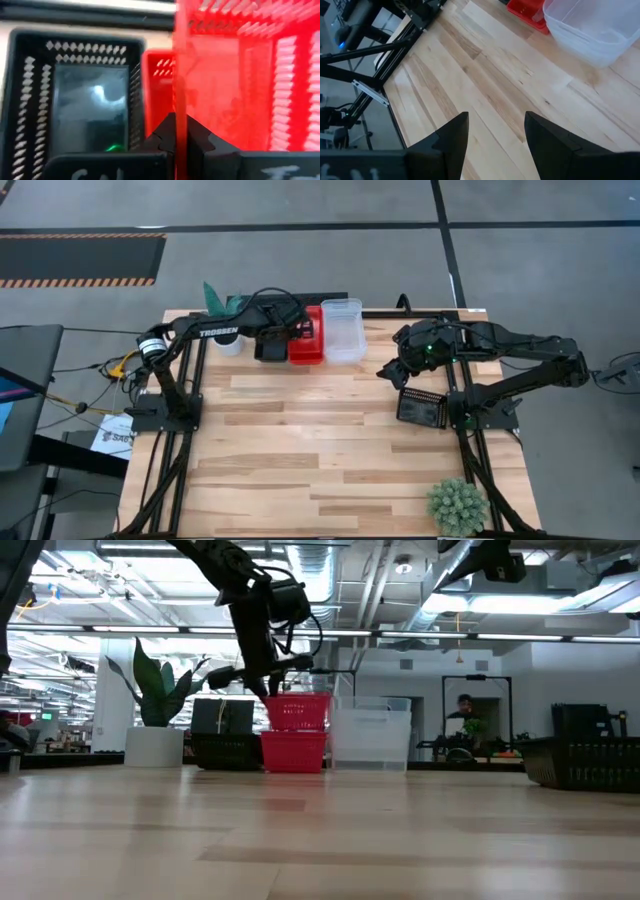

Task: Stack baskets by color
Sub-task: Stack the red bin on the top red bins

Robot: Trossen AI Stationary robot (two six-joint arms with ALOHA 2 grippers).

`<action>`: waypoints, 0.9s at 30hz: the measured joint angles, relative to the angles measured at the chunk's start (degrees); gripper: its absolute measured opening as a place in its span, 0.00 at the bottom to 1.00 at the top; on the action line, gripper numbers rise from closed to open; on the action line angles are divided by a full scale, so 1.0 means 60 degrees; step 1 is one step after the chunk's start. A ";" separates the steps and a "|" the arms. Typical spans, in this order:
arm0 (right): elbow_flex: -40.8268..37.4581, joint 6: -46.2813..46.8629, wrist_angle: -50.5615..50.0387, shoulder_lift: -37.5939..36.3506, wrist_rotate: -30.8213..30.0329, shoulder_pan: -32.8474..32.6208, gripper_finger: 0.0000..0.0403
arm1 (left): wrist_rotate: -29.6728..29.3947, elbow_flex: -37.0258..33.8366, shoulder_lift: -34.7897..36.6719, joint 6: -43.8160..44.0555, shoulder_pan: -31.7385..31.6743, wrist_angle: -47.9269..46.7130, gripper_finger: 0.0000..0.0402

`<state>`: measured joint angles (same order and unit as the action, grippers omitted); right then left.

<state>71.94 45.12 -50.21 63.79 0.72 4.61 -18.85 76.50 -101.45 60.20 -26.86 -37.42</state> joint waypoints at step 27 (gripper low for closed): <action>0.0000 0.0084 -0.0016 0.0000 0.0072 -0.0012 0.53 | 0.0528 0.0002 -0.0931 0.0423 0.0238 0.0080 0.00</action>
<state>71.94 45.63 -50.30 63.79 1.15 4.54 -15.68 76.51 -107.03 62.74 -25.43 -36.94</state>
